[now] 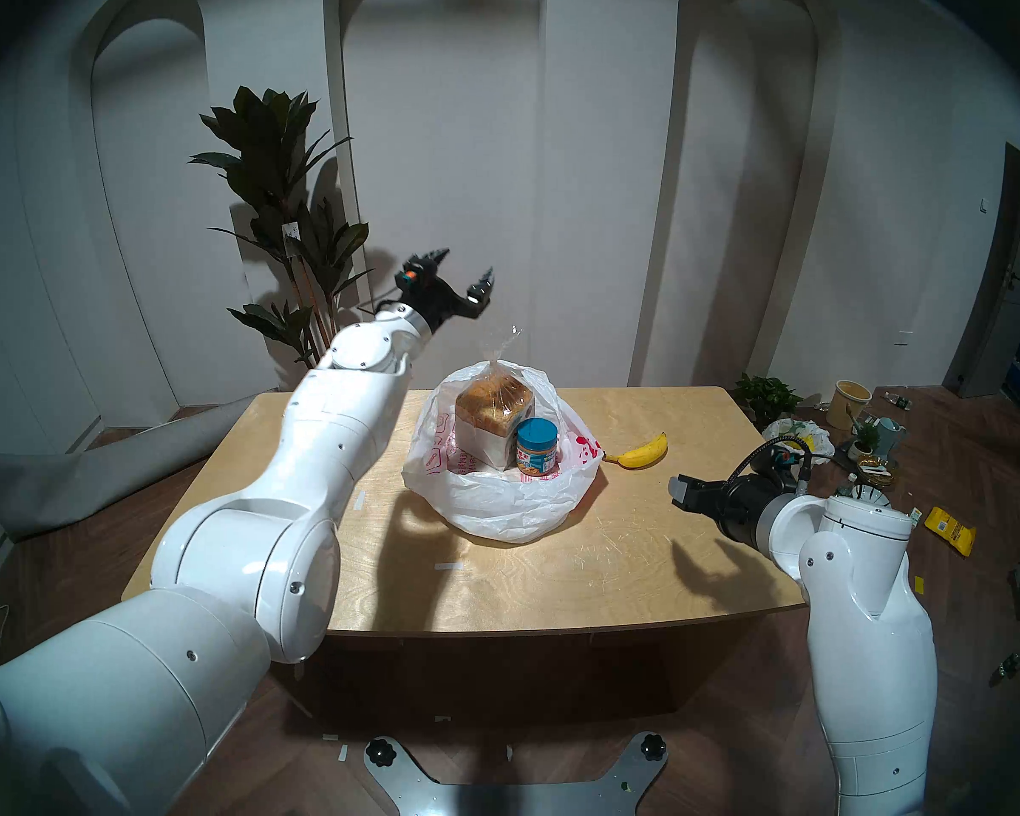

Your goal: Bag the groceries: heavy items first, fragile items on top

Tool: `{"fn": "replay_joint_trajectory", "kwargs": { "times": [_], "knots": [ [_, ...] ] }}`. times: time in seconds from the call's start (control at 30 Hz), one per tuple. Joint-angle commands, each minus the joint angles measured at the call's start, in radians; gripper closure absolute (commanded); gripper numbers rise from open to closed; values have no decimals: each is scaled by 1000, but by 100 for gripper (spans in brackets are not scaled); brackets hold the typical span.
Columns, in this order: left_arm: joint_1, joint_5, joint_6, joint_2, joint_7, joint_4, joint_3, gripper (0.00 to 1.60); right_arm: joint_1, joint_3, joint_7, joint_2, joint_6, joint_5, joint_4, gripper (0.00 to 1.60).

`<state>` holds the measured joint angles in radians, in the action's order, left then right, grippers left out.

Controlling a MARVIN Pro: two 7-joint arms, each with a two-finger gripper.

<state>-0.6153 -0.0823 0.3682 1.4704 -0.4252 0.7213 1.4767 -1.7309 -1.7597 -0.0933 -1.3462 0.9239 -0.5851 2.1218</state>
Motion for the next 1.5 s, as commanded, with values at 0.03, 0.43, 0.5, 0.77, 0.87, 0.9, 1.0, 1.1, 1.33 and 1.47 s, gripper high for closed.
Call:
{"fn": "replay_joint_trajectory", "kwargs": {
  "times": [0.03,0.43,0.5,0.77,0.87,0.9,1.0,1.1,1.33,1.47],
  "knots": [
    [46,-23,41,-113,36,114,87,0,114,-57,-2,71,-23,26,0,0],
    [-22,-44,52,-165,66,170,168,0,225,-93,16,174,-33,77,-105,0],
    [-32,-47,54,-171,69,179,176,0,245,-92,19,183,-36,82,-126,0],
    [-83,-63,67,-188,81,245,210,0,308,-39,30,174,-50,93,-252,0],
    [-105,-70,72,-192,84,277,221,0,333,-6,32,163,-54,96,-298,0],
    [-110,-71,73,-192,85,284,224,0,338,3,33,159,-55,96,-310,0],
    [-131,-77,76,-194,87,314,232,0,367,37,38,155,-57,100,-353,0],
    [-152,-83,78,-194,90,344,240,0,403,70,44,157,-61,108,-384,0],
    [-199,-96,80,-194,97,400,255,0,489,146,80,211,-74,146,-424,0],
    [-223,-103,81,-193,101,423,261,0,549,173,109,246,-73,163,-432,0]
  ]
}}
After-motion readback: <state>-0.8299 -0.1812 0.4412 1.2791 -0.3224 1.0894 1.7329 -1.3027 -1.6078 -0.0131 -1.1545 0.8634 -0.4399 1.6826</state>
